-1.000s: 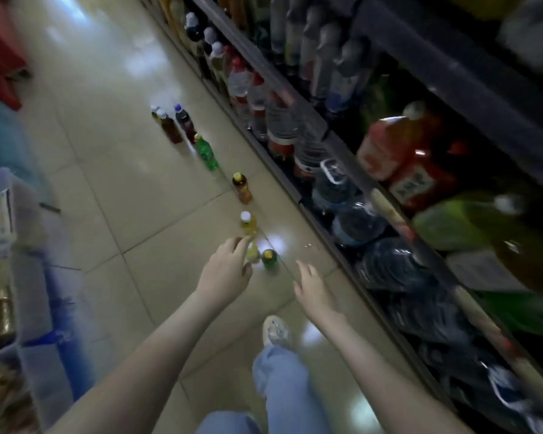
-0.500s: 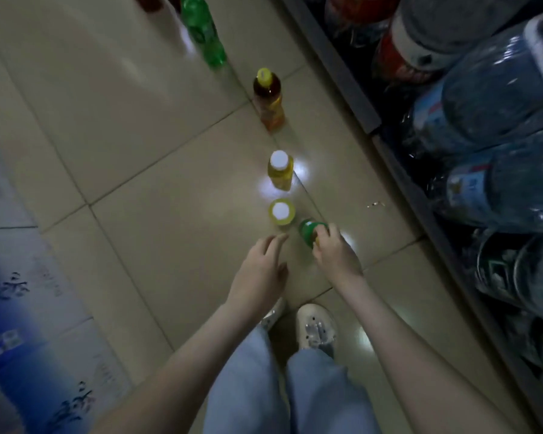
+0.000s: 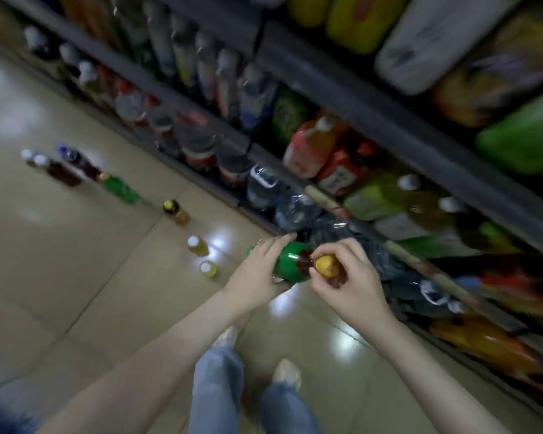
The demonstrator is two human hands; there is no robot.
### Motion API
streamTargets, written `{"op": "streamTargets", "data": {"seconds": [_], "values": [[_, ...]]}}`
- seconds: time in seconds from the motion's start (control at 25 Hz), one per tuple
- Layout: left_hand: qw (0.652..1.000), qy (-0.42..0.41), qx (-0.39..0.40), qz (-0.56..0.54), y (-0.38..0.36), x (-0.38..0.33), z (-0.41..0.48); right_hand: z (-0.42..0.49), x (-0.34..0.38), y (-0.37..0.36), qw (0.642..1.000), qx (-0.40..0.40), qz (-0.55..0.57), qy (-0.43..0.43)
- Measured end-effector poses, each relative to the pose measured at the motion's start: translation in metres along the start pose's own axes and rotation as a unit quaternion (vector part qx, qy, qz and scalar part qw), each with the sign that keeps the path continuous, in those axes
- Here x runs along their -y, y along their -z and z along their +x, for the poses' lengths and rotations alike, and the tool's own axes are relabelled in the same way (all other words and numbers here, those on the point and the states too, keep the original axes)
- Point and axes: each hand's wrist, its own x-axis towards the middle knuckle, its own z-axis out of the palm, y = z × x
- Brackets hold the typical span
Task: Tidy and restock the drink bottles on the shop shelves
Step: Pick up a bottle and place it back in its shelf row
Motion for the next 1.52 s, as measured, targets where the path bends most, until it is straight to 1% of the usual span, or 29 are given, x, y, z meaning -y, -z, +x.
{"op": "streamTargets", "data": {"seconds": [0.08, 0.16, 0.28, 0.36, 0.44, 0.56, 0.68, 0.76, 0.8, 0.84, 1.0, 1.08, 1.16, 1.24, 1.32, 1.4, 1.52], "values": [[1.0, -0.017, -0.011, 0.02, 0.004, -0.07, 0.002, -0.026, 0.02, 0.059, 0.993, -0.054, 0.091, -0.057], [0.999, -0.035, 0.004, 0.034, -0.01, -0.144, -0.005, -0.063, 0.022, 0.114, 0.982, -0.074, 0.141, -0.099], [0.99, -0.103, 0.059, 0.071, -0.065, -0.246, -0.022, -0.134, -0.004, 0.183, 0.977, -0.09, 0.133, -0.137], [0.981, -0.148, 0.089, 0.09, -0.113, -0.317, -0.039, -0.192, -0.024, 0.235, 0.967, -0.132, 0.143, -0.164], [0.974, -0.169, 0.121, 0.085, -0.162, -0.374, -0.056, -0.245, -0.043, 0.285, 0.963, -0.172, 0.11, -0.177], [0.964, -0.193, 0.173, 0.058, -0.225, -0.449, -0.074, -0.315, -0.068, 0.355, 0.949, -0.242, 0.057, -0.192], [0.944, -0.222, 0.246, 0.006, -0.264, -0.509, -0.066, -0.357, -0.089, 0.413, 0.934, -0.303, 0.053, -0.183], [0.926, -0.267, 0.267, 0.023, -0.284, -0.541, -0.054, -0.376, -0.102, 0.451, 0.923, -0.339, 0.059, -0.17], [0.92, -0.294, 0.255, 0.044, -0.293, -0.553, -0.046, -0.381, -0.11, 0.468, 0.916, -0.358, 0.072, -0.166], [0.917, -0.32, 0.227, 0.068, -0.303, -0.563, -0.036, -0.384, -0.118, 0.485, 0.907, -0.378, 0.088, -0.162], [0.908, -0.402, 0.047, 0.109, -0.343, -0.593, 0.012, -0.38, -0.154, 0.537, 0.874, -0.454, 0.117, -0.131], [0.907, -0.399, -0.041, 0.129, -0.357, -0.596, 0.04, -0.369, -0.168, 0.548, 0.867, -0.468, 0.119, -0.124], [0.906, -0.38, -0.107, 0.15, -0.365, -0.593, 0.07, -0.354, -0.186, 0.552, 0.872, -0.459, 0.116, -0.123], [0.89, -0.369, -0.16, 0.215, -0.369, -0.585, 0.098, -0.336, -0.206, 0.551, 0.874, -0.451, 0.13, -0.13], [0.861, -0.375, -0.192, 0.286, -0.372, -0.581, 0.116, -0.314, -0.227, 0.549, 0.87, -0.45, 0.143, -0.141], [0.842, -0.376, -0.194, 0.335, -0.377, -0.581, 0.124, -0.291, -0.245, 0.548, 0.874, -0.444, 0.131, -0.148], [0.84, -0.357, -0.187, 0.362, -0.391, -0.578, 0.13, -0.262, -0.264, 0.551, 0.89, -0.419, 0.114, -0.141]]}}
